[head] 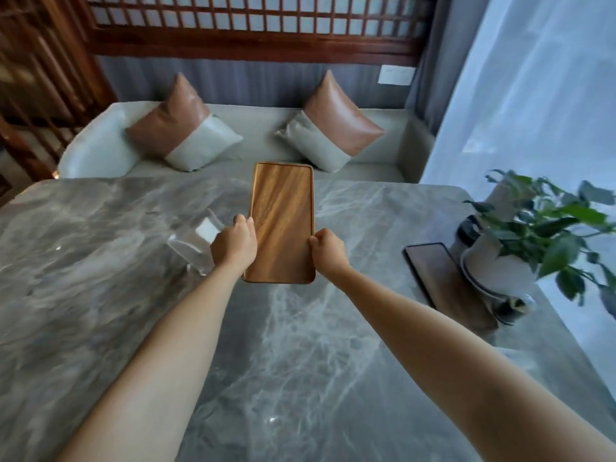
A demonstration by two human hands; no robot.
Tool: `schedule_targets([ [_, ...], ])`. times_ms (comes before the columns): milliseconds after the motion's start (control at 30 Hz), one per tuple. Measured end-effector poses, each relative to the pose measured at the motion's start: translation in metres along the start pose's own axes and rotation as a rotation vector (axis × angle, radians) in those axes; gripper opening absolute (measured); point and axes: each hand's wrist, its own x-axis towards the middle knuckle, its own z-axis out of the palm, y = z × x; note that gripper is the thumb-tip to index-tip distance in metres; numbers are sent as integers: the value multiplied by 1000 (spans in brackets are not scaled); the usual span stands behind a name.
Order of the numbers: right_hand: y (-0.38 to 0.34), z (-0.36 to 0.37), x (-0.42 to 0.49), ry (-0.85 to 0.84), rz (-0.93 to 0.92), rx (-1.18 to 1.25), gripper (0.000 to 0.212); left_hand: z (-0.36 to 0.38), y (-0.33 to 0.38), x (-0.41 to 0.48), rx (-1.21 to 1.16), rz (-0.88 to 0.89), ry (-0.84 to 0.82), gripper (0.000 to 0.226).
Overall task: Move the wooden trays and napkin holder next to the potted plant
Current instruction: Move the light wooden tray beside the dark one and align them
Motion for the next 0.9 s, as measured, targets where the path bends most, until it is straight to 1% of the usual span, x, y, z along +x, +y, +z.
schedule_targets([
  [100, 36, -27, 0, 46, 79, -25, 25, 33, 32, -9, -14, 65, -70, 42],
  [200, 73, -50, -2, 82, 144, -50, 20, 67, 58, -20, -11, 116, -138, 41],
  [333, 117, -73, -4, 98, 242, -100, 20, 107, 88, -40, 12, 119, -245, 40],
  [433, 146, -85, -8, 84, 290, -145, 20, 139, 102, -52, -15, 111, -320, 38],
  [633, 194, -96, -10, 16, 385, -217, 32, 178, 119, -75, 67, 70, -413, 40],
  [767, 213, -101, -6, -19, 417, -241, 32, 197, 127, -83, 98, 25, -461, 42],
  [900, 223, -104, 1, -54, 447, -241, 29, 209, 133, -84, 105, 2, -473, 41],
])
